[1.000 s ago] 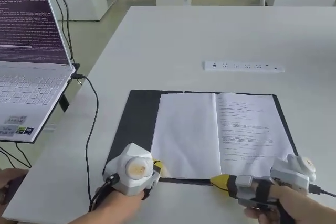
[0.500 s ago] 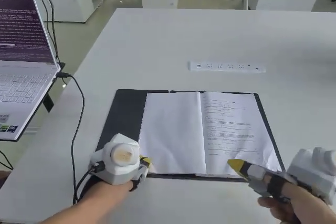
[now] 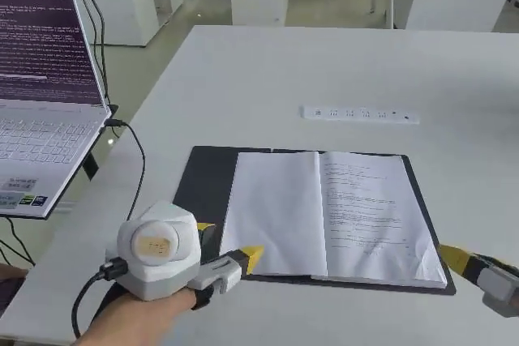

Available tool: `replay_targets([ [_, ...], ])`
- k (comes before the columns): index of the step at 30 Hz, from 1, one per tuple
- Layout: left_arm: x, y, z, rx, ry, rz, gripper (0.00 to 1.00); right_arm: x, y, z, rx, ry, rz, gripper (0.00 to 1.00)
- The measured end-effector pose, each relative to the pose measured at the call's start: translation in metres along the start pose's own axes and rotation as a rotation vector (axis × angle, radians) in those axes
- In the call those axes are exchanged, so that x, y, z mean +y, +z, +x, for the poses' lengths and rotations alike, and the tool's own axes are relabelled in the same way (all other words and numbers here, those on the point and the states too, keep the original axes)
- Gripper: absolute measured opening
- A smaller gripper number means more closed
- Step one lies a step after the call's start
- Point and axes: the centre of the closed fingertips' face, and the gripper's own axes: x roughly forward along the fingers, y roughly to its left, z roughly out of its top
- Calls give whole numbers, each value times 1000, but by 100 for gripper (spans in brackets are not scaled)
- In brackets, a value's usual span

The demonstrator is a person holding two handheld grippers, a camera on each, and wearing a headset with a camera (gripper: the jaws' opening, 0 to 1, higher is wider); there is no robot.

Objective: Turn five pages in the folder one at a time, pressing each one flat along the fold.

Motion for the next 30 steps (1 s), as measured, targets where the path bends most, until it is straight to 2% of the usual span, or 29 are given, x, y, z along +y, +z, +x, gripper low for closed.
replay_targets([
  [4, -1, 14, -14, -35, 16, 17, 58, 2, 5, -9, -22, -13, -43, 39],
  [9, -5, 20, -25, -45, 15, 10, 63, -1, -6, -13, -1, -29, -48, 42],
  [14, -9, 12, -28, 8, 17, 43, 70, -1, -7, -20, 1, -27, -66, 43],
  [18, -13, 12, -29, 22, 12, 74, 72, -5, -3, -24, -11, -28, -61, 43],
  [24, -10, 10, -26, 32, 27, 72, 72, -8, -3, -23, -8, -32, -55, 43],
  [30, -5, 7, -19, 40, 44, 42, 70, -9, -10, -17, 25, -28, -89, 41],
])
